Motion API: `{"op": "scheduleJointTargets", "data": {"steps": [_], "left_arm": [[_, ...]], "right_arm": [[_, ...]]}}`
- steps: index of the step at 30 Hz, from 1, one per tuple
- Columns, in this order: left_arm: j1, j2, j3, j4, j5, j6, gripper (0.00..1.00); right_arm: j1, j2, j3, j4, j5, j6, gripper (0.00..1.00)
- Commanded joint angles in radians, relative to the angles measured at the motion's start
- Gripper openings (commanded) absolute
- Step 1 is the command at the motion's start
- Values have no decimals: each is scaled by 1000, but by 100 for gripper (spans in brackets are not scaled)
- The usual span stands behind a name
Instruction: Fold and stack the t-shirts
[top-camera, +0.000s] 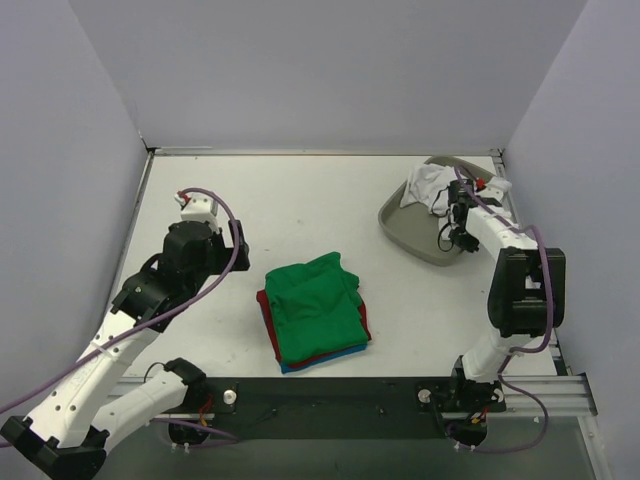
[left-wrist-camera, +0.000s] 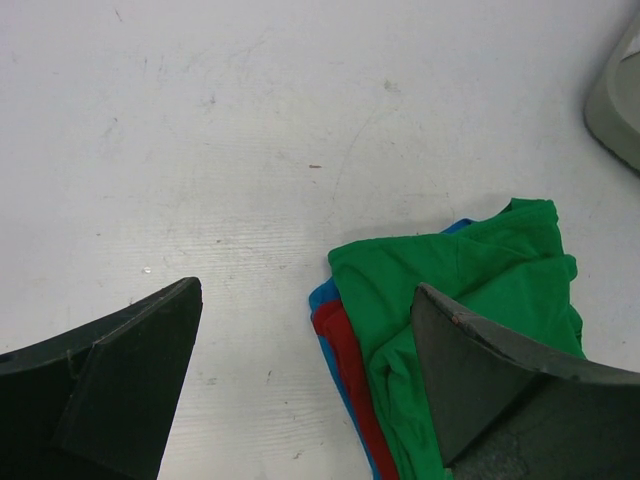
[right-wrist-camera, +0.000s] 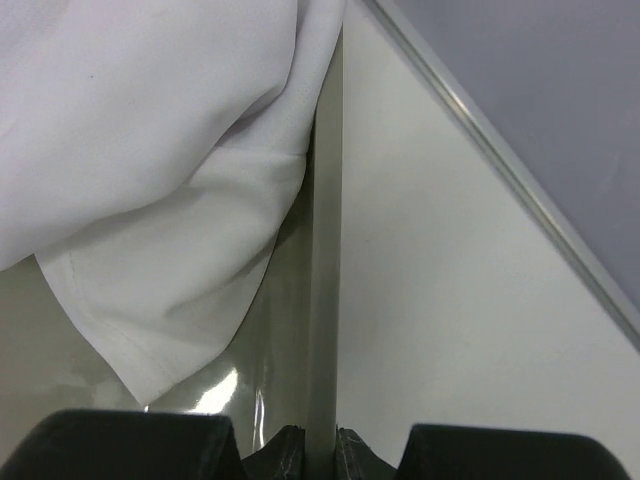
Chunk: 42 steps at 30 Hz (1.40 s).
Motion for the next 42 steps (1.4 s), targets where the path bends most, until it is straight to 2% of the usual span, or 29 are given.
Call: {"op": "scheduleJointTargets", "data": {"steps": [1,5,6,11,12,17,20,23,26,28,29,34,42], "left_arm": [[7,-13,-14,39,26,15,95],[8,-9,-22,43,55,18,95],[8,-12,-25,43,57,18,95],[8,-26,-33,49,65,28,95],[8,-27,-31,49,63,28,95],[8,-27,-34,46,62,29,95],[8,-27,-36,47,60,28,95],[10,-24,-37,50,58,31,95],[18,-19,-37,53,65,31,95],[22,-13,-36,53,69,31,95],[24,-15,-37,56,72,31,95],[34,-4,-36,59,83,31,95],[42,-10,-42,62,97,29,95]], "right_arm": [[-28,27,26,-110,106,-140,0],[-62,47,26,-110,92,-141,0],[-60,50,23,-110,97,-140,8],[-60,48,0,-110,101,-129,22],[-62,50,-3,-110,104,-129,31],[-60,15,-8,-114,140,-108,54],[-57,-44,-3,-119,146,-98,60],[-14,-128,25,-136,152,-103,62],[93,-198,90,-140,140,-132,64],[186,-196,158,-168,105,-141,64],[213,-188,222,-176,36,-140,64],[325,-70,353,-177,-115,-120,64],[368,177,499,-101,-253,-152,64]]}}
